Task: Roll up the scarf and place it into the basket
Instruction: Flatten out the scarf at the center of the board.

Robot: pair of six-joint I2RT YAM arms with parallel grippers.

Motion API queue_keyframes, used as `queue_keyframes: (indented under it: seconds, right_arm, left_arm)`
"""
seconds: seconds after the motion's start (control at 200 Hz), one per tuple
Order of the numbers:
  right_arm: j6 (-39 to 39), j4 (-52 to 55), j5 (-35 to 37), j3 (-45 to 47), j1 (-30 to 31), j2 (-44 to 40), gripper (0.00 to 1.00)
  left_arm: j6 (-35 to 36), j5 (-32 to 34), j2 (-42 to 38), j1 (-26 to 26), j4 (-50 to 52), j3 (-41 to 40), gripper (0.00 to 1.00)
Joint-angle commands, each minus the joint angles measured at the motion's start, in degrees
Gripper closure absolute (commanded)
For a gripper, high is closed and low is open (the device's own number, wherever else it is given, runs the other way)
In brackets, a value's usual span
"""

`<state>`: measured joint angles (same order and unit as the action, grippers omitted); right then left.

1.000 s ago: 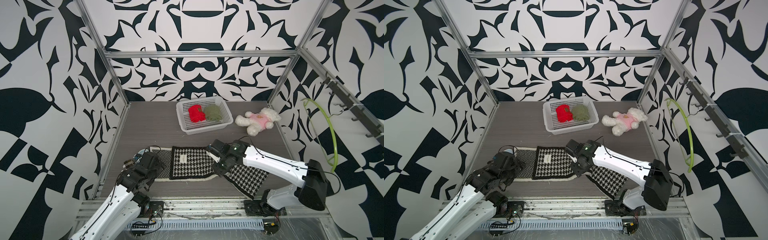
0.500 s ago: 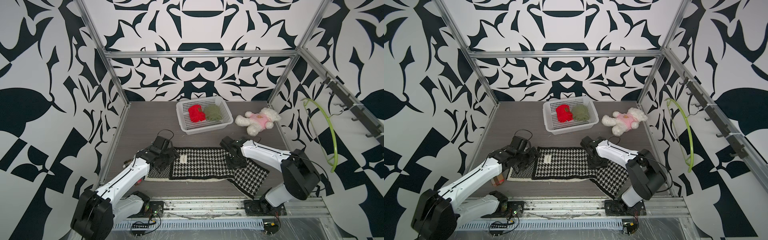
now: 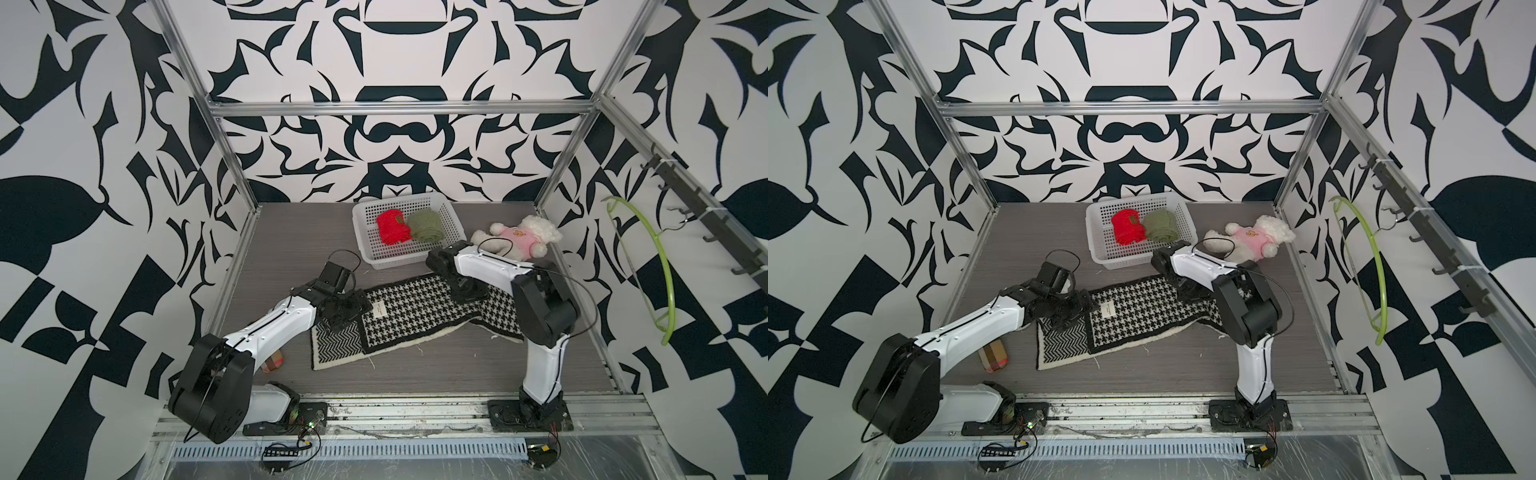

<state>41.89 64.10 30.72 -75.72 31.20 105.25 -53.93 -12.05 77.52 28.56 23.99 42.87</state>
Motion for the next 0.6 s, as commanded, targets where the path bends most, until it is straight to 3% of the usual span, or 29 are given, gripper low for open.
queue_keyframes:
  seconds: [0.0,0.105,0.155,0.255,0.33,0.43,0.595]
  right_arm:
    - [-0.06,-1.82,-3.36,6.39,0.35,-13.97,0.45]
    - [-4.66,-9.87,-12.24,8.12,0.63,-14.64,0.47]
    - [-7.37,-13.67,-16.26,6.44,3.36,-13.08,0.49]
    - [-11.77,-16.63,-18.24,0.57,11.15,-7.74,0.47]
    - [-10.42,-14.34,-16.98,-1.6,11.78,-3.38,0.48]
    - [-4.86,-13.89,-14.03,2.74,8.07,-3.73,0.48]
    - [0.45,-25.76,-18.92,17.77,0.2,-16.6,0.49]
  left_arm:
    - [1.12,-1.91,1.22,-0.02,-1.32,-1.11,0.16]
    - [1.32,1.43,1.76,-0.19,0.95,-0.37,0.16]
    - [1.09,4.22,0.57,-0.74,2.34,-0.06,0.11]
    - [1.0,8.9,-3.98,-5.19,5.05,-0.45,0.1]
    - [3.2,6.44,-6.33,-10.94,6.95,0.01,0.1]
    - [6.44,1.74,-5.64,-13.97,9.22,1.56,0.11]
    - [6.76,-4.37,-6.6,-13.71,3.63,-1.37,0.12]
